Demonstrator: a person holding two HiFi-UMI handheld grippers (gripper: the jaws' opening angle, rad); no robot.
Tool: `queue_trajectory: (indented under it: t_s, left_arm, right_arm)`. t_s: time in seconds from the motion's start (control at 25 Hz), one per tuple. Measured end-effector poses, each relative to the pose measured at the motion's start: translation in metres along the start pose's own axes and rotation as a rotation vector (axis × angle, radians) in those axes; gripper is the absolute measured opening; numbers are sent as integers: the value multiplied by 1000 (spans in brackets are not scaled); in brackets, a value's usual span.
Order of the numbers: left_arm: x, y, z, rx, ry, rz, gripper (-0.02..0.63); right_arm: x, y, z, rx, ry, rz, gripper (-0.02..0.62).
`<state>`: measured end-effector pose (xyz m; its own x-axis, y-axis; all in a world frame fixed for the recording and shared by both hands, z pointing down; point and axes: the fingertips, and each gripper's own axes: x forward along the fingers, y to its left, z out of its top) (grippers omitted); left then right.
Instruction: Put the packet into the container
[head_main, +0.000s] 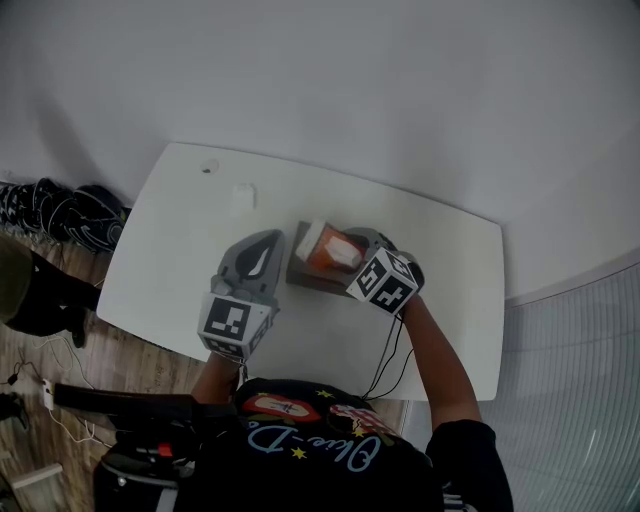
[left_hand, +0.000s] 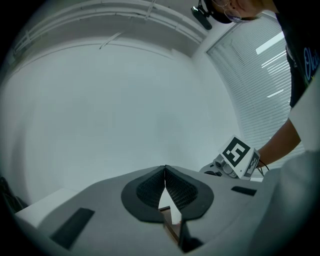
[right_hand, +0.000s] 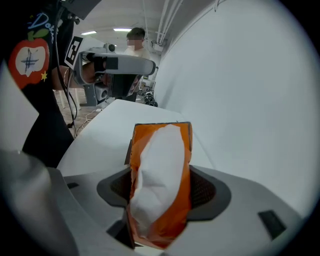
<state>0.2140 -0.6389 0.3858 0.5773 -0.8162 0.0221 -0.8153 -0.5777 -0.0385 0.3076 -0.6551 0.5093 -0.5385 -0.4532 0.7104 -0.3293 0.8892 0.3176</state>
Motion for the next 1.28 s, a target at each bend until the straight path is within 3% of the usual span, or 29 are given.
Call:
queue_trajectory:
  t_s: [0.44, 0.76, 0.96, 1.28]
  left_arm:
    - [-1, 0, 1, -6, -2, -2, 9]
    - [-3, 1, -1, 2, -9, 2, 9]
    - [-5, 5, -3, -52, -14, 6, 9]
    - [-4, 4, -2, -35, -14, 6, 9]
  right_arm:
    - [13, 9, -13, -33, 99, 74, 288]
    - [24, 13, -21, -31, 137, 103, 290]
    - [28, 15, -22, -41, 151, 118, 291]
    - [34, 14, -30, -25, 185, 142, 291]
